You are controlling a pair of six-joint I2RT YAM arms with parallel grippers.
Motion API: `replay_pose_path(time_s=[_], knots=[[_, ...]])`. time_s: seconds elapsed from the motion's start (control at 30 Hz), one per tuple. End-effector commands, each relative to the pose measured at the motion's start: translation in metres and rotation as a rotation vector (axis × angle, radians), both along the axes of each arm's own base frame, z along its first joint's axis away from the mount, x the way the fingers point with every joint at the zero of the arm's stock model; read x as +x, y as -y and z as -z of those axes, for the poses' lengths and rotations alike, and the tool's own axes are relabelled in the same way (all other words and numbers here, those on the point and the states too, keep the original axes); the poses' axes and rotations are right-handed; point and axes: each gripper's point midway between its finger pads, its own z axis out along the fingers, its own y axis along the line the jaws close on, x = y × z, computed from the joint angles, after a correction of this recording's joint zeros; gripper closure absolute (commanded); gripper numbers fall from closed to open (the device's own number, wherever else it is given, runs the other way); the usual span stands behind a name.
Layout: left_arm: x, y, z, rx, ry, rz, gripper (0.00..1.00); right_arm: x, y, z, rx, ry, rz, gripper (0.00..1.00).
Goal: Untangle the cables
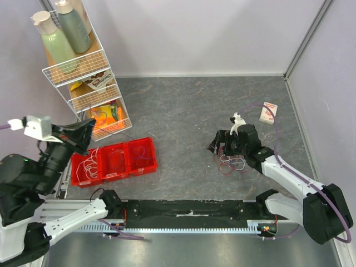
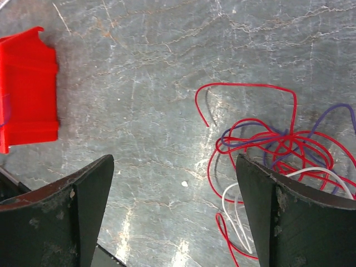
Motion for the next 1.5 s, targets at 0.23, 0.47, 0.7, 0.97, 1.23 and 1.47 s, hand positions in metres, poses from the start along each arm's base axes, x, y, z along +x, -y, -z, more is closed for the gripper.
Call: replay_pose_path(time_s=[0.23, 0.47, 0.7, 0.97, 1.23, 1.47], knots=[[0.011, -0.008, -0.076, 0.109, 0.158, -0.071, 0.98, -0.002, 0.007, 0.032, -0.078, -0.027, -0.021, 0.02], [0.035, -0.025, -0.052, 0.247, 0.093, -0.261, 0.98, -0.006, 0.013, 0.039, -0.116, -0.018, -0.034, 0.02], [0.046, -0.015, 0.026, 0.233, -0.057, -0.297, 0.98, -0.007, 0.017, 0.041, -0.137, -0.013, -0.034, 0.02], [0.038, -0.033, 0.035, 0.229, -0.134, -0.361, 0.98, -0.006, 0.017, 0.041, -0.148, -0.008, -0.041, 0.02], [0.03, -0.045, -0.007, 0.212, -0.072, -0.358, 0.98, -0.011, 0.016, 0.054, -0.14, -0.041, -0.051, 0.02], [0.026, -0.046, 0.011, 0.22, -0.13, -0.348, 0.98, -0.01, 0.015, 0.053, -0.13, -0.02, -0.048, 0.02]])
